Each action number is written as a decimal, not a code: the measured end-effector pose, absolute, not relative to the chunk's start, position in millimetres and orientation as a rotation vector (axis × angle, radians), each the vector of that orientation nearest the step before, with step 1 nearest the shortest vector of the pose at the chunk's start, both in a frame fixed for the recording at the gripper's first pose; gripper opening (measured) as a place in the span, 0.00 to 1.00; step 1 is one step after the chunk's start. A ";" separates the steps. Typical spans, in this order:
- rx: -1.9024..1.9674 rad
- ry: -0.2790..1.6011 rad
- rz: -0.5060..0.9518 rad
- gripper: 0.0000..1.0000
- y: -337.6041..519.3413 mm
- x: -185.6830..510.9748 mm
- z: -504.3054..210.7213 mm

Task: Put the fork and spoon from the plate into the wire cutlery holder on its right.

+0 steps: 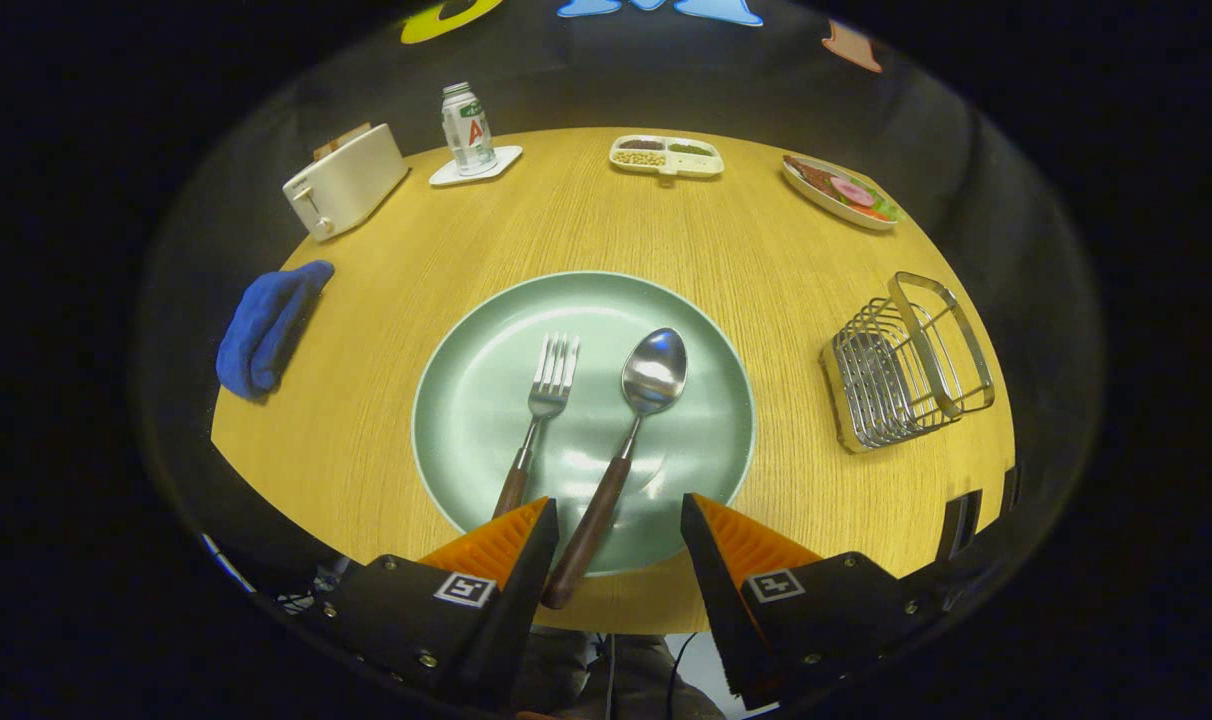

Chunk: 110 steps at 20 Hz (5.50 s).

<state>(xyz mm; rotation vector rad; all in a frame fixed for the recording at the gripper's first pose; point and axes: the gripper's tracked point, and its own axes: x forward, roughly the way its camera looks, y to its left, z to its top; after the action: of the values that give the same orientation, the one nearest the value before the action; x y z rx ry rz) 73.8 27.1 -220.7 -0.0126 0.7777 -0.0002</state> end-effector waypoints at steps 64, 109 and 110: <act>-0.078 1.402 0.124 0.12 -188.7 51.1 -114.1; 0.037 1.261 0.353 0.46 84.7 42.9 -211.4; 0.039 1.265 0.350 0.47 84.5 44.2 -214.2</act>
<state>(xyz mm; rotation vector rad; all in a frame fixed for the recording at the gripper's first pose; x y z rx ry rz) 44.2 84.5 -214.2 0.0395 1.2655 0.3497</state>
